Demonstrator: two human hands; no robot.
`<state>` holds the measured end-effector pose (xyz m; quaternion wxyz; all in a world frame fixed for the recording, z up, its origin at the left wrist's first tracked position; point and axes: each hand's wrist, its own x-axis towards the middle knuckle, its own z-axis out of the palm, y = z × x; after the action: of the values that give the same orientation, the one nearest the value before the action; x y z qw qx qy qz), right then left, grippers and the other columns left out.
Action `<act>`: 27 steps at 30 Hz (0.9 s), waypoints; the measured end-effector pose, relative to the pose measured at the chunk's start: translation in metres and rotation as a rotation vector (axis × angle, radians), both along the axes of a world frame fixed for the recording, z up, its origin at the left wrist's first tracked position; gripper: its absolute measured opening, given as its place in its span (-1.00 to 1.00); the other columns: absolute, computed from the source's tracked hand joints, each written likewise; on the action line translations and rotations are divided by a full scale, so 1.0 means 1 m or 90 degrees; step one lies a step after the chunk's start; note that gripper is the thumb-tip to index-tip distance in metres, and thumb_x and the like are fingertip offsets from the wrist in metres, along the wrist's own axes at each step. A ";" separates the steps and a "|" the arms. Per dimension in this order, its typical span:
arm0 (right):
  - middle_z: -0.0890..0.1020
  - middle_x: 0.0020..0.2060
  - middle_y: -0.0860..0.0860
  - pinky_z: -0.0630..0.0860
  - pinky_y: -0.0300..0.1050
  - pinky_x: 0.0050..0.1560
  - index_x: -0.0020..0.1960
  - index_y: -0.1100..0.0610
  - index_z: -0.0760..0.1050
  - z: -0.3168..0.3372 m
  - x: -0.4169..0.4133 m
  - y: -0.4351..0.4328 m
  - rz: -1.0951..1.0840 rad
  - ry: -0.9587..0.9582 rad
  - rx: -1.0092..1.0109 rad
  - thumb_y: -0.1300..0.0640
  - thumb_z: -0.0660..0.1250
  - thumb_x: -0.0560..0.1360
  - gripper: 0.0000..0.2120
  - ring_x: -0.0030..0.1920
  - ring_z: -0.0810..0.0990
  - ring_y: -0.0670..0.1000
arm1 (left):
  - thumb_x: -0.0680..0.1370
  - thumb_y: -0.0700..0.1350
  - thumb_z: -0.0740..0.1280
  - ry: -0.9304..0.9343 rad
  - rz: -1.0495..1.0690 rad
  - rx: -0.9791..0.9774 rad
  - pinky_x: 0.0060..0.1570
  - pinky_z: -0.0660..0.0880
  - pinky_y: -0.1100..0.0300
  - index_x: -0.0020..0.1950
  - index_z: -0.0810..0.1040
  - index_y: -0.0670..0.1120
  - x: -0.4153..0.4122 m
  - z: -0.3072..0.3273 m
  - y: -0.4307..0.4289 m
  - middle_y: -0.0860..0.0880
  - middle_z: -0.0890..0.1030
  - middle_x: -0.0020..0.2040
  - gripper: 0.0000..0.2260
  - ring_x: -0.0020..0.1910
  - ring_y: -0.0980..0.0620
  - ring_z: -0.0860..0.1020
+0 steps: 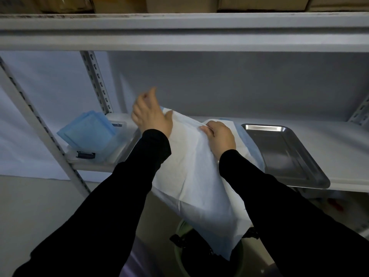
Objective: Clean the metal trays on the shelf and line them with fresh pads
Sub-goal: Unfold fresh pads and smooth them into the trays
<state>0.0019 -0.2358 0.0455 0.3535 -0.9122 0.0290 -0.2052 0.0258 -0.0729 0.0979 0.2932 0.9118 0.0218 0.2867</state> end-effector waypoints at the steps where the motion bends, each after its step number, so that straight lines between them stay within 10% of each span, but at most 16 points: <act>1: 0.43 -0.22 0.01 0.25 -0.16 -0.22 -0.23 0.12 0.42 0.001 0.000 0.000 -0.001 -0.004 -0.013 0.02 0.18 0.60 -0.72 -0.18 0.41 0.05 | 0.47 0.07 0.38 0.006 -0.059 0.114 0.46 -0.09 -0.09 0.51 0.12 0.09 -0.002 0.002 -0.002 -0.09 0.09 0.53 -0.31 0.53 -0.13 0.03; 6: 0.39 -0.20 0.01 0.30 -0.17 -0.16 -0.03 0.21 0.62 0.005 0.001 0.005 0.031 -0.057 0.008 0.03 0.28 0.55 -0.74 -0.16 0.45 0.03 | 0.37 0.28 0.38 0.158 -0.309 0.442 0.36 -0.41 -0.26 0.53 0.01 0.15 -0.004 0.003 -0.022 0.04 0.32 0.47 -0.15 0.55 0.02 0.03; 11: 0.44 -0.18 -0.07 0.38 -0.20 -0.03 0.07 0.16 0.60 0.010 -0.002 0.003 0.110 -0.040 0.036 0.03 0.29 0.55 -0.76 -0.07 0.48 -0.01 | 0.55 0.10 0.24 0.124 -0.258 0.362 0.46 -0.28 -0.14 0.14 0.57 0.10 0.000 -0.001 -0.025 0.07 0.64 0.05 -0.78 0.24 0.03 0.46; 17: 0.55 0.15 0.02 0.37 -0.03 0.25 0.25 0.08 0.46 0.010 -0.013 -0.010 0.094 0.088 -0.049 0.11 0.19 0.40 -0.58 0.16 0.50 0.05 | 0.59 -0.01 0.23 0.115 -0.207 0.297 0.46 -0.10 -0.05 0.00 0.60 0.03 0.006 -0.003 -0.017 0.01 0.64 -0.04 -0.83 0.17 -0.02 0.48; 27: 0.58 -0.04 0.06 0.36 -0.17 -0.06 -0.04 0.18 0.58 0.011 -0.017 -0.022 -0.090 -0.032 -0.030 0.09 0.34 0.51 -0.85 0.00 0.53 0.07 | 0.58 -0.10 0.23 0.089 -0.100 0.386 0.17 0.23 0.11 0.02 0.60 -0.03 0.007 -0.002 -0.015 -0.03 0.58 -0.09 -0.84 0.15 -0.07 0.42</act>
<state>-0.0152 -0.2577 0.0569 0.3175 -0.9104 0.0796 -0.2529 0.0327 -0.0877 0.0963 0.0273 0.9741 -0.1151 0.1929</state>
